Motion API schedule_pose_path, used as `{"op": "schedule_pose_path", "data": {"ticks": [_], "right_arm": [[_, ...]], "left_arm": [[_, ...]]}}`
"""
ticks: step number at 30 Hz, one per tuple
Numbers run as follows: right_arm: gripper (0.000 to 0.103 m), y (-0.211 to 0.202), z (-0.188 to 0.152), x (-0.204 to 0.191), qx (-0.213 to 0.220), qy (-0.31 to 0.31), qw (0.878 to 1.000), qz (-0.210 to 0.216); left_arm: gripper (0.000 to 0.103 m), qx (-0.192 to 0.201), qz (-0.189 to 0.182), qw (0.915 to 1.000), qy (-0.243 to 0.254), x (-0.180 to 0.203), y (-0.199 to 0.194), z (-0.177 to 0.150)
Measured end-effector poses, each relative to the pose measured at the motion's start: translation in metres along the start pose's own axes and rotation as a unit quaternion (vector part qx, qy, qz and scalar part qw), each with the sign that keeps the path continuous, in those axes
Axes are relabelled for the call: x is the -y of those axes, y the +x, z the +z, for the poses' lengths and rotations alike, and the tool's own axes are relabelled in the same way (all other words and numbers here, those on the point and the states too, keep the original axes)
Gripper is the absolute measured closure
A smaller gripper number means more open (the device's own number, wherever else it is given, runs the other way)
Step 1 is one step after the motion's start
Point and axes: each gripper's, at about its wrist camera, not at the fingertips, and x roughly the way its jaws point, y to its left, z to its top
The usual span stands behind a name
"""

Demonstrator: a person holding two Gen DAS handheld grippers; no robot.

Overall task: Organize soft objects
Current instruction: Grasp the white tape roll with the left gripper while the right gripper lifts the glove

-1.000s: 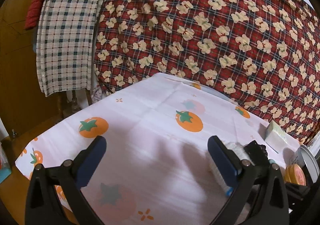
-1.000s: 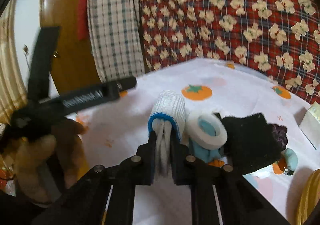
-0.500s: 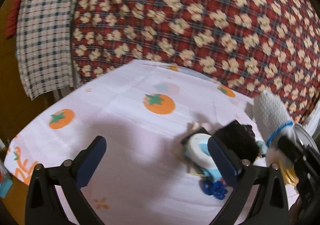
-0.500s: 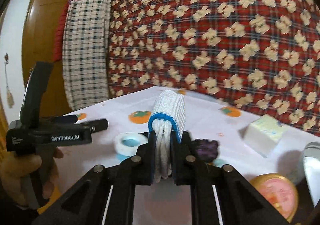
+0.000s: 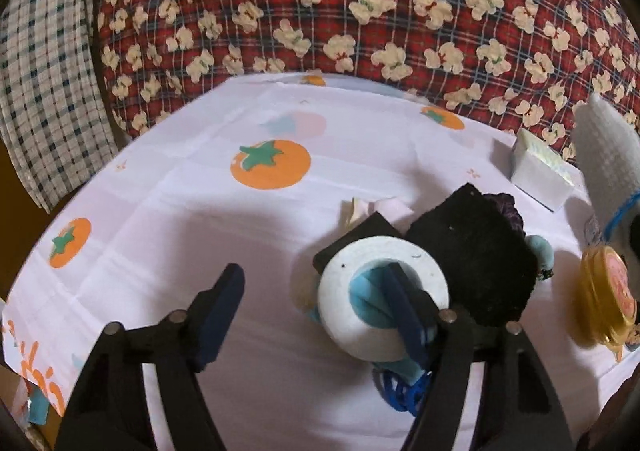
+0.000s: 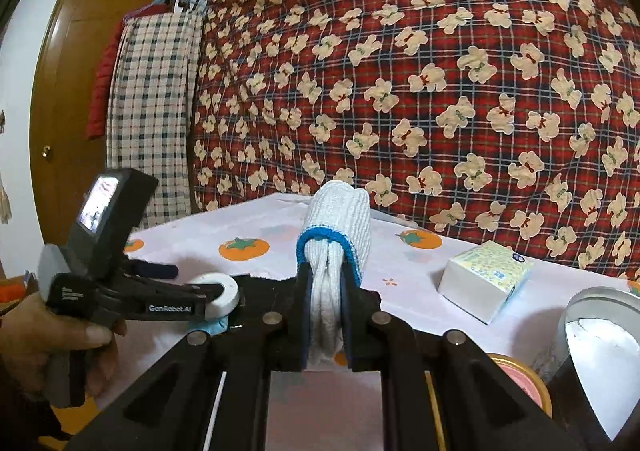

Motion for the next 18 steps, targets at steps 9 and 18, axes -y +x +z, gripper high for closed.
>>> {"op": "schedule_pose_path", "data": {"ticks": [9, 18], "right_arm": [[0.089, -0.006, 0.001, 0.012, 0.011, 0.025, 1.000, -0.004], [0.089, -0.011, 0.000, 0.019, 0.022, 0.041, 0.999, -0.011]], "left_arm": [[0.079, 0.003, -0.017, 0.9996, -0.024, -0.006, 0.000, -0.003], [0.087, 0.031, -0.042, 0.9977, -0.045, -0.016, -0.008, -0.003]]}}
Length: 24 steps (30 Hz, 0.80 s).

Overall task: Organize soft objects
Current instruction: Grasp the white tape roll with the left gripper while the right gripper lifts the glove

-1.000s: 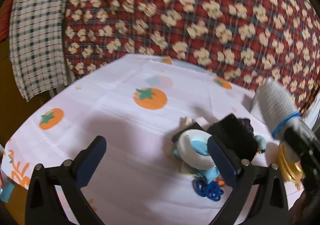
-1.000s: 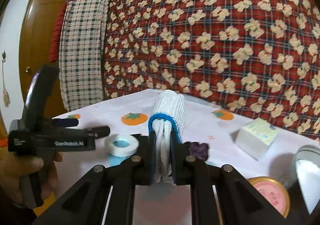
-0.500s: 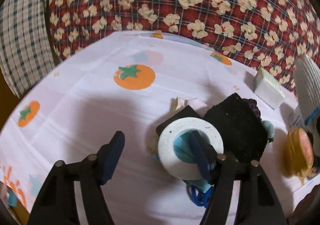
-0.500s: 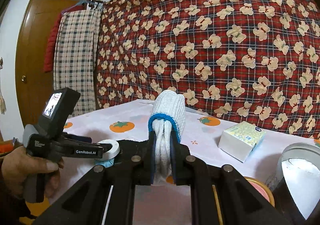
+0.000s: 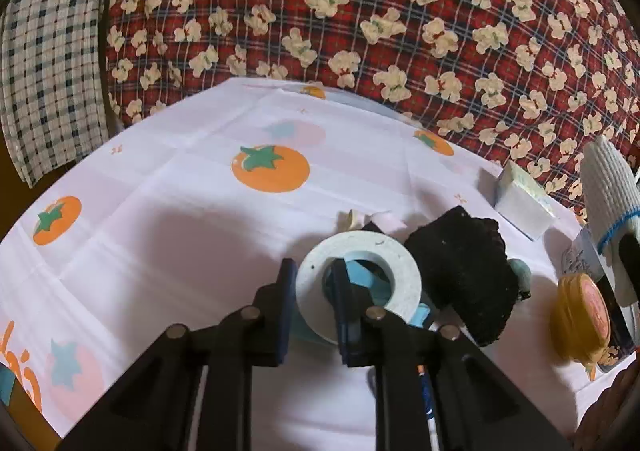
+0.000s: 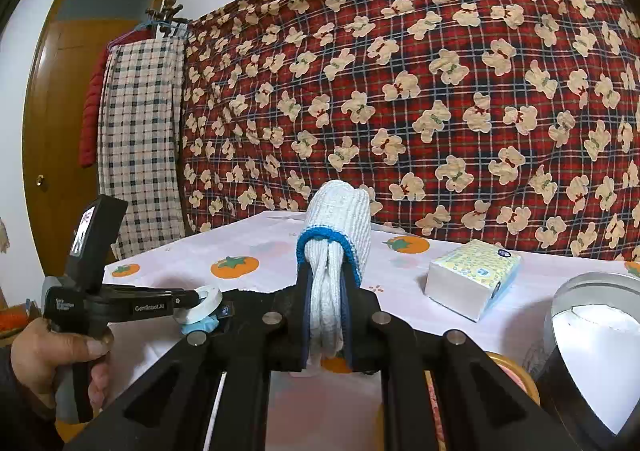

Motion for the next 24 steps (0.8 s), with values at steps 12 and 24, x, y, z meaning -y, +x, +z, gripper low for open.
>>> {"op": "schedule_pose_path", "data": {"ticks": [12, 24], "right_arm": [[0.089, -0.002, 0.001, 0.002, 0.006, 0.005, 1.000, -0.006], [0.089, -0.007, 0.002, 0.005, 0.020, 0.009, 1.000, -0.014]], "left_arm": [[0.089, 0.035, -0.008, 0.9993, -0.013, -0.003, -0.012, -0.003], [0.089, 0.095, -0.006, 0.9954, -0.011, -0.004, -0.029, -0.002]]}}
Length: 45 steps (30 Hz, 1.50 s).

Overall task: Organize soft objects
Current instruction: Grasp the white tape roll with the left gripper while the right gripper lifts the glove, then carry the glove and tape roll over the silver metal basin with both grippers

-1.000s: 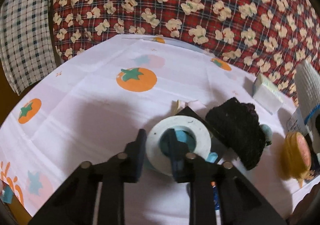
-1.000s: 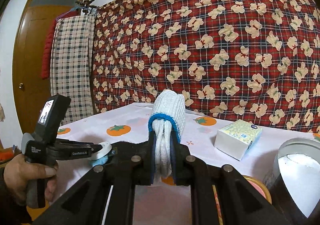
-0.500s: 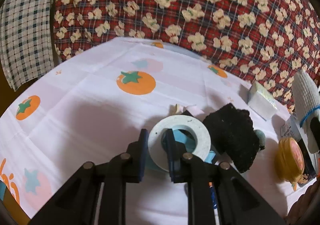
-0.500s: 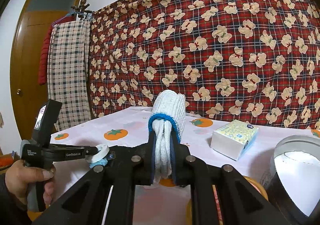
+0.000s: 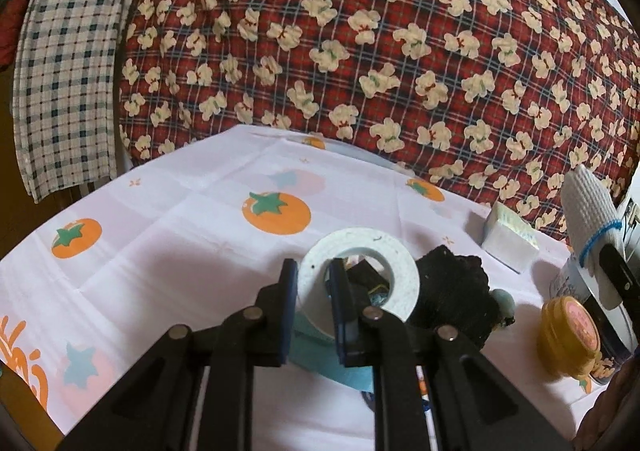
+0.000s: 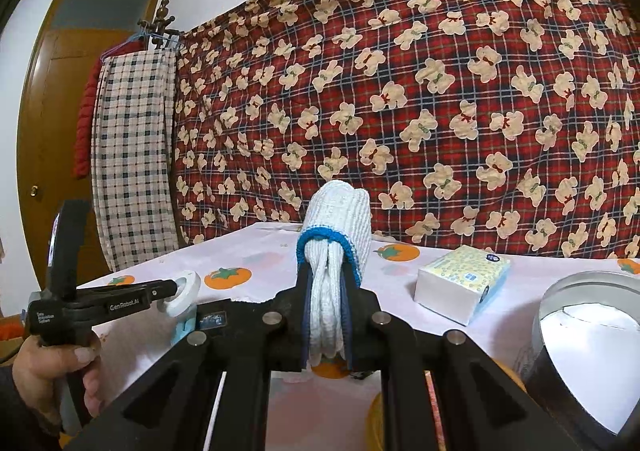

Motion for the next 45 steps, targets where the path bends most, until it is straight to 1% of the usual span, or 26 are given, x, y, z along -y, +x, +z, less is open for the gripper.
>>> {"op": "schedule_pose_path", "data": {"ticks": [2, 5, 9, 12, 18, 23, 28, 33, 36, 45], "right_arm": [[0.089, -0.001, 0.000, 0.001, 0.002, 0.001, 1.000, -0.002], [0.089, -0.002, 0.000, 0.001, 0.006, 0.000, 1.000, -0.006], [0.089, -0.004, 0.001, -0.001, 0.009, -0.005, 1.000, -0.008], [0.089, -0.005, 0.000, -0.002, 0.012, -0.009, 1.000, -0.010], [0.089, -0.008, 0.001, 0.002, 0.016, -0.019, 0.999, -0.023], [0.089, -0.007, 0.002, 0.018, 0.013, -0.014, 0.999, -0.040], [0.089, -0.006, 0.003, 0.036, 0.009, 0.003, 0.999, -0.050], [0.089, -0.009, 0.003, 0.043, 0.008, -0.003, 0.998, -0.058], [0.089, -0.010, 0.003, 0.049, 0.008, -0.005, 0.998, -0.064], [0.089, -0.019, 0.003, 0.075, 0.008, 0.000, 0.996, -0.093]], "left_arm": [[0.089, 0.002, 0.002, 1.0000, 0.002, 0.001, 0.000, 0.001], [0.089, 0.002, -0.007, 1.0000, 0.000, 0.004, 0.000, 0.000], [0.089, 0.003, -0.020, 0.9998, 0.007, 0.018, -0.001, 0.000], [0.089, 0.001, -0.030, 0.9993, 0.023, 0.033, 0.001, -0.002], [0.089, -0.015, -0.052, 0.9980, 0.033, 0.053, 0.005, -0.001], [0.089, -0.021, -0.060, 0.9975, 0.031, 0.064, 0.008, 0.002], [0.089, -0.021, -0.067, 0.9963, 0.049, 0.086, 0.012, 0.003], [0.089, -0.021, -0.070, 0.9952, 0.065, 0.108, 0.019, 0.000], [0.089, -0.021, -0.071, 0.9951, 0.066, 0.117, 0.022, -0.001], [0.089, -0.021, -0.086, 0.9928, 0.081, 0.148, 0.026, -0.004]]}}
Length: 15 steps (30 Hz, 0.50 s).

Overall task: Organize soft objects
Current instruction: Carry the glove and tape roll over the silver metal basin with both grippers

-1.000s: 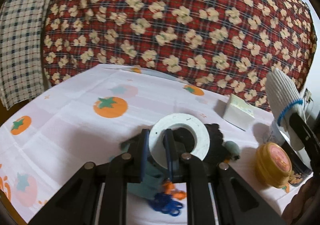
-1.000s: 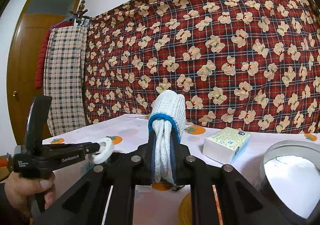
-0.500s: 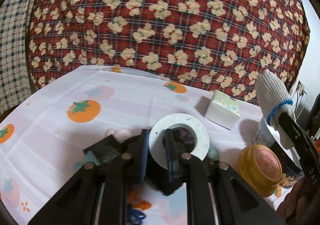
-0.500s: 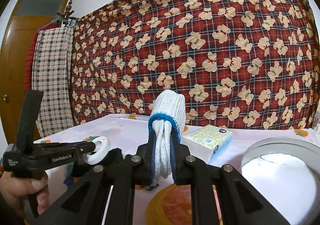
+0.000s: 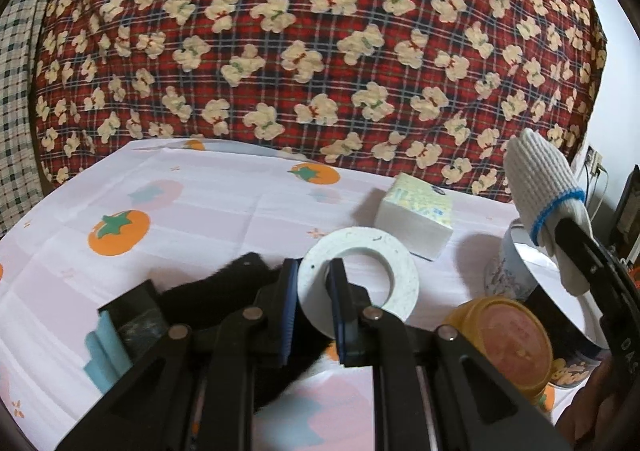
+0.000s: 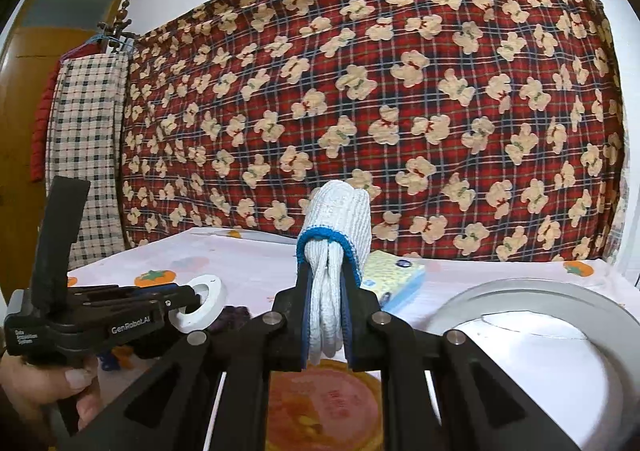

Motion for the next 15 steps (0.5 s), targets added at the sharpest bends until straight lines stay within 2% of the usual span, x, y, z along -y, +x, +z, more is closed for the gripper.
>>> {"op": "schedule_pose_path", "data": {"ticks": [15], "right_arm": [[0.089, -0.005, 0.000, 0.044, -0.009, 0.024, 0.998, -0.061]], "left_arm": [[0.089, -0.007, -0.047, 0.9984, 0.030, 0.064, 0.017, 0.024]]}}
